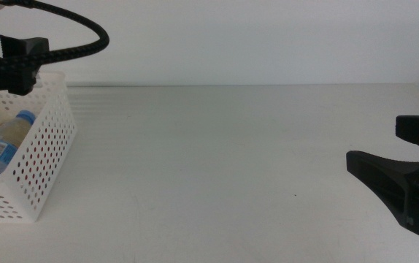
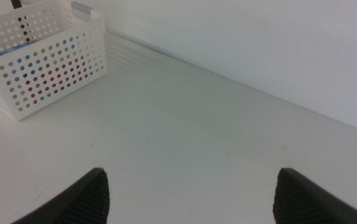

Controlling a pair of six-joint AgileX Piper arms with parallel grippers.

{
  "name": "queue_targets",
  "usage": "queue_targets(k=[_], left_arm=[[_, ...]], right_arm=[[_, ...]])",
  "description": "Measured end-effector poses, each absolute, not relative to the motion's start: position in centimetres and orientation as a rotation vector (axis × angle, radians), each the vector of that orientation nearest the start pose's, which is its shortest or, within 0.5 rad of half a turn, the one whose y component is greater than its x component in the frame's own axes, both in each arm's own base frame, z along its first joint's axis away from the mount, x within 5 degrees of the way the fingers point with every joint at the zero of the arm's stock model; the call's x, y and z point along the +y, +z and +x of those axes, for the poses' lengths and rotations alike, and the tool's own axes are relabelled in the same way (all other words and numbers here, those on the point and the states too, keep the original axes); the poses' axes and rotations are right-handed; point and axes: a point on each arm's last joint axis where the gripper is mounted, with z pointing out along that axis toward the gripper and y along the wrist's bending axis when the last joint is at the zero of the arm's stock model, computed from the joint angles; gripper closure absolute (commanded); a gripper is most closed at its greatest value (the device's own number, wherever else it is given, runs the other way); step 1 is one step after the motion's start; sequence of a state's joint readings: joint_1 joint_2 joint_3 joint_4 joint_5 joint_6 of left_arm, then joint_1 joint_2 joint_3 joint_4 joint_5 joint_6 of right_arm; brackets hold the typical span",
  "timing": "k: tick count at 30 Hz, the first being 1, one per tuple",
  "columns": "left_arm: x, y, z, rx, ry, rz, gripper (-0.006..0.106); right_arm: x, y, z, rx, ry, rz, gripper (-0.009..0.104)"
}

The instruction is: Use arms to grab the bottles and put them into the dustbin to the left of the table.

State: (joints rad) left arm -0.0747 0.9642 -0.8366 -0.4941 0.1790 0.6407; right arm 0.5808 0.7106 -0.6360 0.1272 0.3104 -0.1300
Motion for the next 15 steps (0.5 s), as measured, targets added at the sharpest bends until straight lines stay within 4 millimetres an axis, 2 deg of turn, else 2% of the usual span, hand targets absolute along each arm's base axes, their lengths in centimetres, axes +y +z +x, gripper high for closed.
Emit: queue_targets(k=[3, 6, 8, 12, 13, 14, 15], left_arm=[[-2.3, 36.6, 21.1, 1.755, -0.013, 0.256, 0.01], [-2.1, 35.6, 19.8, 1.751, -0.001, 0.25, 0.01], [-1.9, 34.9, 18.2, 1.732, 0.013, 0.249, 0.01], [-1.5, 32.8, 13.8, 1.674, 0.026, 0.239, 0.01], [-1.3, 31.4, 11.6, 1.637, 0.03, 0.232, 0.01], [-1.2, 30.6, 10.6, 1.622, 0.031, 0.231, 0.01], [-1.2, 29.0, 9.7, 1.631, 0.031, 0.232, 0.01]], right_arm=[[8.4, 33.5, 12.2, 1.799, 0.43, -0.575, 0.025], [7.9, 33.4, 12.2, 1.798, 0.411, -0.544, 0.025], [6.9, 32.9, 12.1, 1.794, 0.375, -0.488, 0.025], [4.5, 30.5, 10.9, 1.773, 0.286, -0.358, 0.025], [3.4, 28.7, 9.9, 1.775, 0.241, -0.299, 0.025], [3.0, 27.9, 9.4, 1.776, 0.225, -0.279, 0.025], [2.6, 27.0, 8.9, 1.776, 0.204, -0.257, 0.025]])
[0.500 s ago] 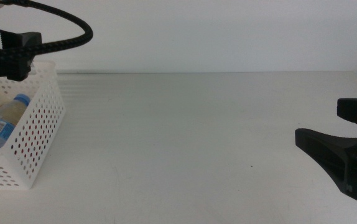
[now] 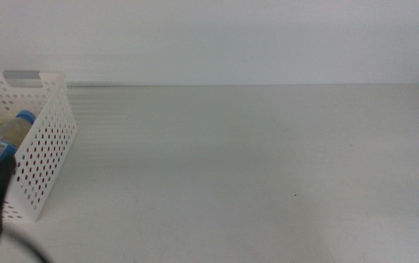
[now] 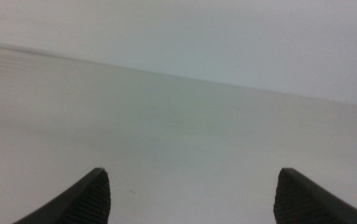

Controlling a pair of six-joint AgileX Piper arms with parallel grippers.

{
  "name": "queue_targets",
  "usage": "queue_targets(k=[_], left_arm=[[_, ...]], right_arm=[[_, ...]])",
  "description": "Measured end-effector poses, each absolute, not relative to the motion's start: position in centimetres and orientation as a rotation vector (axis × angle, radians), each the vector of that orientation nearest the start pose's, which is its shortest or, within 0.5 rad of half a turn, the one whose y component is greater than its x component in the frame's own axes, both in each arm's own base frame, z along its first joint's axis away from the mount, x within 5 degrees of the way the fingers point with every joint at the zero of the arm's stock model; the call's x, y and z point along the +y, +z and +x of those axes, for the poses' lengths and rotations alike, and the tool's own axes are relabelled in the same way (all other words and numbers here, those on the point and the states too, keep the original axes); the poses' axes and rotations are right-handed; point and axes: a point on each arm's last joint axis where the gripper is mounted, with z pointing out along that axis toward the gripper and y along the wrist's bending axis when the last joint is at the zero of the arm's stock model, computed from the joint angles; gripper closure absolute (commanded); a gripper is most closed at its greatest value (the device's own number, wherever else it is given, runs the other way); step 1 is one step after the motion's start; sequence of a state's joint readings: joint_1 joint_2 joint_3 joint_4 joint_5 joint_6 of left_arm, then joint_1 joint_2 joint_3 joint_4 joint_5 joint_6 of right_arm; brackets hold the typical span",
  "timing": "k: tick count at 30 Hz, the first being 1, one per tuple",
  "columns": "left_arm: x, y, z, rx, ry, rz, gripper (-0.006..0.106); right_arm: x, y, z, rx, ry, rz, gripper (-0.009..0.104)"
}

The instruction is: Use arms to grab the bottles and put them into the dustbin to the left of the table.

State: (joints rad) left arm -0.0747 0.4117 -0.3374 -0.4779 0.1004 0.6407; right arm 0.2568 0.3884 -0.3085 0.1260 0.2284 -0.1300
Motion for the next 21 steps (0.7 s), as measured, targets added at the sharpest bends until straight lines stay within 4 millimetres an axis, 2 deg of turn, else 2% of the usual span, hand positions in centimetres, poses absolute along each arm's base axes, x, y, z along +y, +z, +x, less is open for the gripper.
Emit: queue_targets(k=[3, 6, 9, 16, 21], left_arm=[[-1.0, 25.1, 7.9, 1.641, 0.028, 0.234, 0.01], [-1.0, 21.6, 6.9, 1.664, 0.025, 0.238, 0.01], [-1.0, 19.4, 6.2, 1.664, 0.021, 0.243, 0.01], [-0.9, 19.4, 5.6, 1.593, 0.025, 0.235, 0.01], [-0.9, 19.4, 5.6, 1.588, 0.027, 0.233, 0.01]], right_arm=[[1.7, 24.4, 7.6, 1.772, 0.141, -0.21, 0.025], [1.2, 22.9, 6.6, 1.739, 0.094, -0.178, 0.025], [0.9, 21.6, 6.0, 1.714, 0.066, -0.15, 0.025], [0.7, 18.6, 5.7, 1.743, 0.048, -0.138, 0.025], [0.7, 18.1, 5.5, 1.757, 0.048, -0.142, 0.025]])
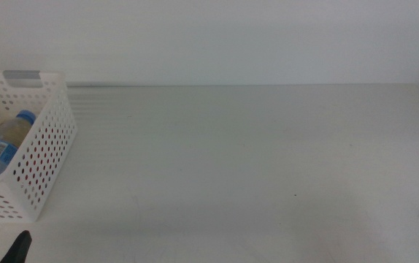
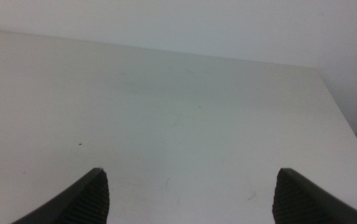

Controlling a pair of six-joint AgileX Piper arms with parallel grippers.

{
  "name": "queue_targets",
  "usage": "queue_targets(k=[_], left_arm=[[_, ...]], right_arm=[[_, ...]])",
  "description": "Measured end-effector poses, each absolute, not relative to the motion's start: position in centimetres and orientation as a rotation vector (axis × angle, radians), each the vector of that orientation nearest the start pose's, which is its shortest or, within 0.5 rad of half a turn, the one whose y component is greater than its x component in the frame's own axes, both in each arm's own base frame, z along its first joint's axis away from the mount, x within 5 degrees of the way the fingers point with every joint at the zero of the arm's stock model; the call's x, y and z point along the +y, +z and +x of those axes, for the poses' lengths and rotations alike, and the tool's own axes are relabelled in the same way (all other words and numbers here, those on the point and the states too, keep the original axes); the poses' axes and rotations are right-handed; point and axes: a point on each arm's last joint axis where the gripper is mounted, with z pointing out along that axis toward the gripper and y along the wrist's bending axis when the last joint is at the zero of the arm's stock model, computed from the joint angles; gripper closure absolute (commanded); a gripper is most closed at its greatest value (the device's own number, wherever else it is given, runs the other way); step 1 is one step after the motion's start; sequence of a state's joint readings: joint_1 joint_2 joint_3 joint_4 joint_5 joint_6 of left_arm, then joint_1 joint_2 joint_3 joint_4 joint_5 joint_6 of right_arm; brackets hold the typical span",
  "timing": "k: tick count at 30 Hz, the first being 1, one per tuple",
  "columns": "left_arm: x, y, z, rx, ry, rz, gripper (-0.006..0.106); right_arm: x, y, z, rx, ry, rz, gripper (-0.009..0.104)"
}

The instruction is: Use arms to grab the bottles and put them into the dustbin to the left of the table.

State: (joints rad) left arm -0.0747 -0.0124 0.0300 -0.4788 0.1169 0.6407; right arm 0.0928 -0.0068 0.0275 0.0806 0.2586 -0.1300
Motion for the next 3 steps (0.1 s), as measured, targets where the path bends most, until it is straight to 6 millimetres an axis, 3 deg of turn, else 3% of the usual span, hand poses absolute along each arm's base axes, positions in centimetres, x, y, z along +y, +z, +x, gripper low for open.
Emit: queue_targets(k=[3], left_arm=[[-0.91, 19.44, 5.6, 1.587, 0.027, 0.233, 0.01]], right_arm=[[0.69, 18.07, 5.48, 1.759, 0.046, -0.142, 0.025]])
